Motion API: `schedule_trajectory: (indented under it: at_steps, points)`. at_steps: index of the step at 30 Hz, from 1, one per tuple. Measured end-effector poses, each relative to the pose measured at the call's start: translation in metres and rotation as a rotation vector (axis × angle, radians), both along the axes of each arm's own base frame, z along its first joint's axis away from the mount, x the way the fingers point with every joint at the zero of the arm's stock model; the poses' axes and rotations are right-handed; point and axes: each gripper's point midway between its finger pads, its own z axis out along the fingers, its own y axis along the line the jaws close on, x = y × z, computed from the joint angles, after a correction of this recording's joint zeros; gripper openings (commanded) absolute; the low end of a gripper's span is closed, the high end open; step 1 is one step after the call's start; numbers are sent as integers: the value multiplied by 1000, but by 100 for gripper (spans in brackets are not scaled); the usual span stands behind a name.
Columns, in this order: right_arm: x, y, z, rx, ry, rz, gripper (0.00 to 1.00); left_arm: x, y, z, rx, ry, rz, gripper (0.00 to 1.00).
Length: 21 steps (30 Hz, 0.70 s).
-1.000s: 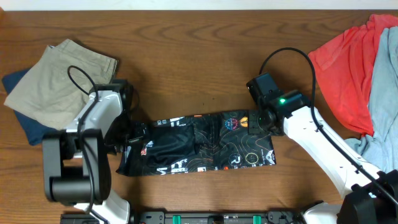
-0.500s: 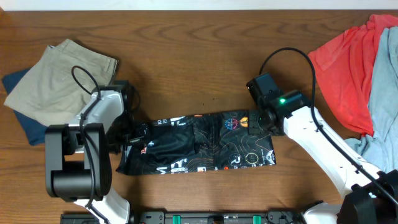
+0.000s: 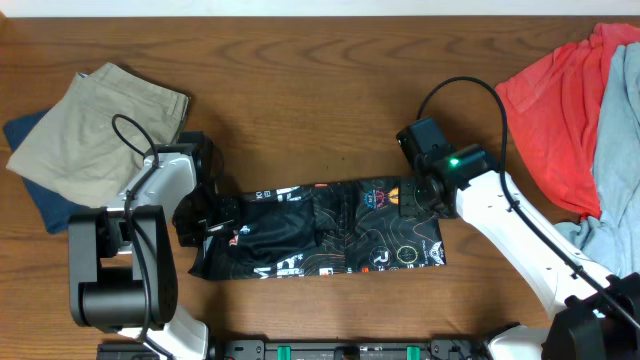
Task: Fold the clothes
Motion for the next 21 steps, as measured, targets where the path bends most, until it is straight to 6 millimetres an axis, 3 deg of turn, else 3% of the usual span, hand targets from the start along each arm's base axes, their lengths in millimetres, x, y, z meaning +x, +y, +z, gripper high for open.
schedule_trajectory:
  at_steps: [7,12,21]
  points:
    - [0,0,0,0,1,0,54,3,-2,-1,-12,-12,-1,72]
    - [0,0,0,-1,0,0,54,6,0,-1,-2,-26,-14,79]
    - [0,0,0,-1,1,3,54,7,2,0,13,-32,-22,79]
